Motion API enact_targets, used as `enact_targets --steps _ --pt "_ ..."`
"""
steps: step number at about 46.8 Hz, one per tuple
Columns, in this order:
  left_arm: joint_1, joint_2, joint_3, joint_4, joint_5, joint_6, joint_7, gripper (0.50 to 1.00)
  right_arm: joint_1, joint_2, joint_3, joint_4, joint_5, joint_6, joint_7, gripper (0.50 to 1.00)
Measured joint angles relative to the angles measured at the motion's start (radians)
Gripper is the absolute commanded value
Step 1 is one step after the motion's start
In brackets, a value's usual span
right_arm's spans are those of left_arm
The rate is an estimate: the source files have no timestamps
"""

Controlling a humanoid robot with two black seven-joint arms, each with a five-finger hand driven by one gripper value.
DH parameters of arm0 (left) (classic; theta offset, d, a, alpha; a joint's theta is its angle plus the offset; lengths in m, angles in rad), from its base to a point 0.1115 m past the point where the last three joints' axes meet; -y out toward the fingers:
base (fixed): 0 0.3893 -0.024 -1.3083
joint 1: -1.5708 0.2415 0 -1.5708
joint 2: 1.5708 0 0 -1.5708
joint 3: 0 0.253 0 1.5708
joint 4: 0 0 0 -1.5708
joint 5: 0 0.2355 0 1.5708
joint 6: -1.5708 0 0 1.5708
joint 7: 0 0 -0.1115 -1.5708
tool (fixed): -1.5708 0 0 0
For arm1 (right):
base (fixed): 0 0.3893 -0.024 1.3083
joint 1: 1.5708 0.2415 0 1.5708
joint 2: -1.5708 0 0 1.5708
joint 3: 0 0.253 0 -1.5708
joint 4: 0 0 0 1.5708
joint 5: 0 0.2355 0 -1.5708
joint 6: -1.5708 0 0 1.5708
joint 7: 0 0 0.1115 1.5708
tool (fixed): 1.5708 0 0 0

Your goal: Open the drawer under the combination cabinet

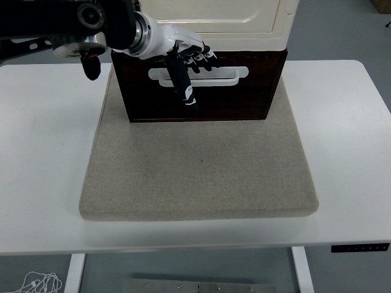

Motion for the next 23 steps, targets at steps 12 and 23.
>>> enact_targets --steps 12,23 --pt "0.001 -0.012 0.008 0.033 0.005 0.001 0.0 1.0 0.0 0.0 0.0 0.0 0.0 0.0 0.0 0.928" --pt "0.001 -0.024 0.03 0.035 0.004 0.001 -0.001 1.0 0.0 0.0 0.0 0.0 0.0 0.0 0.0 0.926"
